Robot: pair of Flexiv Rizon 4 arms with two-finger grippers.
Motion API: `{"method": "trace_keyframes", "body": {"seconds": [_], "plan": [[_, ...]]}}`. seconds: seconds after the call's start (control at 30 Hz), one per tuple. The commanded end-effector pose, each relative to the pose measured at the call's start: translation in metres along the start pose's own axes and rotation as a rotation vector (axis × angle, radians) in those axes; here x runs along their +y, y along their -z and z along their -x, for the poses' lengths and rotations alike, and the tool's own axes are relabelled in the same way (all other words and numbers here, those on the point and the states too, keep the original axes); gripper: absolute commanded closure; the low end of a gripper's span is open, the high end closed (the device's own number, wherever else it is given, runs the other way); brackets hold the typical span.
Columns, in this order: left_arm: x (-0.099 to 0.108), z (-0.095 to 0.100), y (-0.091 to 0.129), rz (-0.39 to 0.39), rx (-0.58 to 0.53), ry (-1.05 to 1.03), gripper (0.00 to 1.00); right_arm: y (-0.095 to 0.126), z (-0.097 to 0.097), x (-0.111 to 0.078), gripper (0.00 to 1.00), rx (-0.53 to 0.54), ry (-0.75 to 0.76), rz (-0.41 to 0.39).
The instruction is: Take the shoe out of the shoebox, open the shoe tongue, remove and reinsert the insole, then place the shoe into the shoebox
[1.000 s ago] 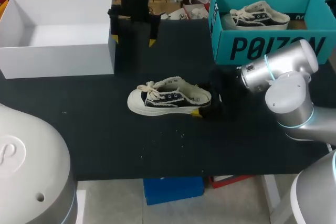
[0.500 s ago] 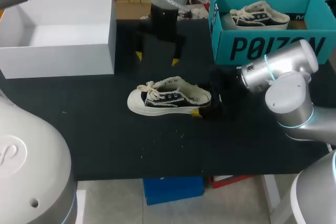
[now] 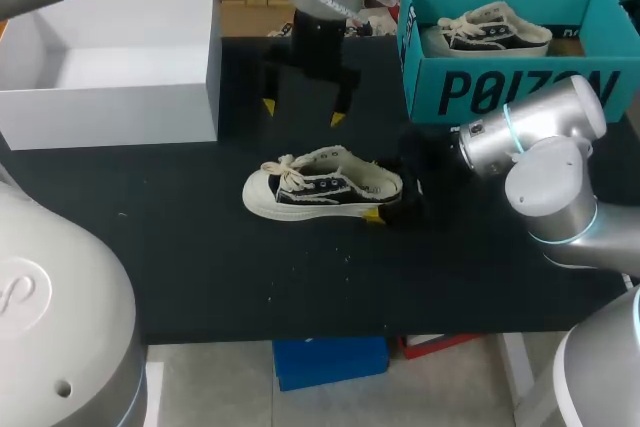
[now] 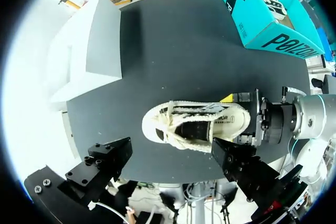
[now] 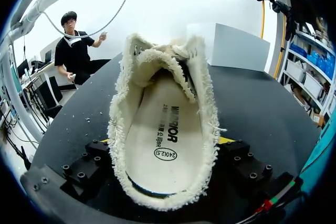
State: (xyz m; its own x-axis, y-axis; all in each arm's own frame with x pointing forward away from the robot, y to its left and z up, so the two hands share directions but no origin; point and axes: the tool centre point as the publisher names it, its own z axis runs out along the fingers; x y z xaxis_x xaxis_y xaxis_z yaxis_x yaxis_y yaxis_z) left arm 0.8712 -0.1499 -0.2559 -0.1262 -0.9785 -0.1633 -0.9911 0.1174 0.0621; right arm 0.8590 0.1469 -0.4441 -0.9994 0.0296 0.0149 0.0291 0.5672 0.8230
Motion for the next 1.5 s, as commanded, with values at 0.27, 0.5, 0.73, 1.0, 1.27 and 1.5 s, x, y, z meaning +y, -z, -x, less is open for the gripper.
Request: {"method": "trace_keyframes", "body": {"seconds": [0.27,0.5,0.73,1.0,1.27,1.5], "plan": [[-0.004,-0.013,-0.014,0.010,-0.041,-0.006,0.00,-0.002,0.000,0.000,1.00,-0.002,-0.001,-0.001],[0.004,-0.035,-0.041,0.065,-0.054,-0.033,0.00,-0.002,0.000,0.000,1.00,-0.002,-0.001,-0.001],[0.006,-0.058,-0.065,0.097,-0.087,-0.056,0.00,-0.002,0.000,0.000,1.00,-0.002,-0.001,-0.001],[0.006,-0.076,-0.078,0.119,-0.168,-0.064,0.00,-0.002,0.000,0.000,1.00,-0.002,-0.001,-0.001],[0.007,-0.079,-0.091,0.148,-0.222,-0.059,0.00,-0.002,0.000,0.000,1.00,-0.002,-0.001,-0.001],[0.012,-0.075,-0.095,0.130,-0.267,-0.067,0.00,-0.002,0.000,0.000,1.00,-0.002,-0.001,-0.001]]}}
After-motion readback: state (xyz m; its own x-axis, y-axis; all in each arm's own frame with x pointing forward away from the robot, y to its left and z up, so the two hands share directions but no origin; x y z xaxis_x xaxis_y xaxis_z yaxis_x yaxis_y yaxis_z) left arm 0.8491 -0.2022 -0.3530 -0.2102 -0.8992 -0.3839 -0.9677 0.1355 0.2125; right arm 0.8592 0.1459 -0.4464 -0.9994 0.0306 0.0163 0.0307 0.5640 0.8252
